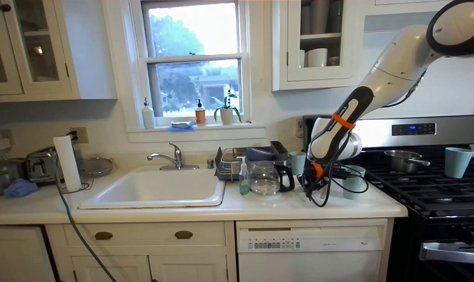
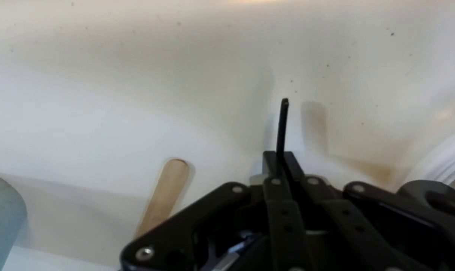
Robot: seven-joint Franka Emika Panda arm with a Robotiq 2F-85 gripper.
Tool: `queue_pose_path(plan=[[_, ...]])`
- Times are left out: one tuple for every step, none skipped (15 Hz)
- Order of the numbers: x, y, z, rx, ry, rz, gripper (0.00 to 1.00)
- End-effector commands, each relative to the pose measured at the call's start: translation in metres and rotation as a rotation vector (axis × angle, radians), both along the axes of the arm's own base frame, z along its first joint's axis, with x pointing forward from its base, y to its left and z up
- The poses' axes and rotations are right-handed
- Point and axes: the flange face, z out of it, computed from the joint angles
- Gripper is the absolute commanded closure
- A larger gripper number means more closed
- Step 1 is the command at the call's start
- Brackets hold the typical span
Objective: Put the black scoop in the cup on the right
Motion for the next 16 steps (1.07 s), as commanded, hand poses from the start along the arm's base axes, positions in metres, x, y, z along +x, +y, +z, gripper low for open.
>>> queue_pose_path(plan=[[-0.003, -0.008, 0.023, 0.027, 0.025, -0.055, 0.99], [-0.004, -0.011, 0.027, 0.026, 0.035, -0.071, 0.99], [-0.005, -0.013, 0.032, 0.021, 0.045, -0.083, 0.99], [-0.007, -0.014, 0.037, 0.017, 0.055, -0.094, 0.99], [-0.007, -0.016, 0.042, -0.005, 0.055, -0.085, 0.99], [-0.005, -0.017, 0.049, -0.02, 0.053, -0.066, 0.99], [-0.003, -0.02, 0.055, -0.054, 0.057, -0.04, 0.99], [-0.001, -0.019, 0.061, -0.066, 0.065, -0.007, 0.99], [0.003, -0.02, 0.066, -0.097, 0.075, 0.017, 0.99], [0.005, -0.021, 0.071, -0.125, 0.089, 0.043, 0.99], [0.01, -0.024, 0.075, -0.168, 0.113, 0.057, 0.99], [0.014, -0.024, 0.078, -0.195, 0.138, 0.088, 0.99], [0.019, -0.023, 0.081, -0.224, 0.158, 0.115, 0.99], [0.024, -0.022, 0.083, -0.249, 0.179, 0.143, 0.99], [0.027, -0.02, 0.085, -0.266, 0.203, 0.171, 0.99], [0.032, -0.016, 0.085, -0.279, 0.224, 0.207, 0.99]])
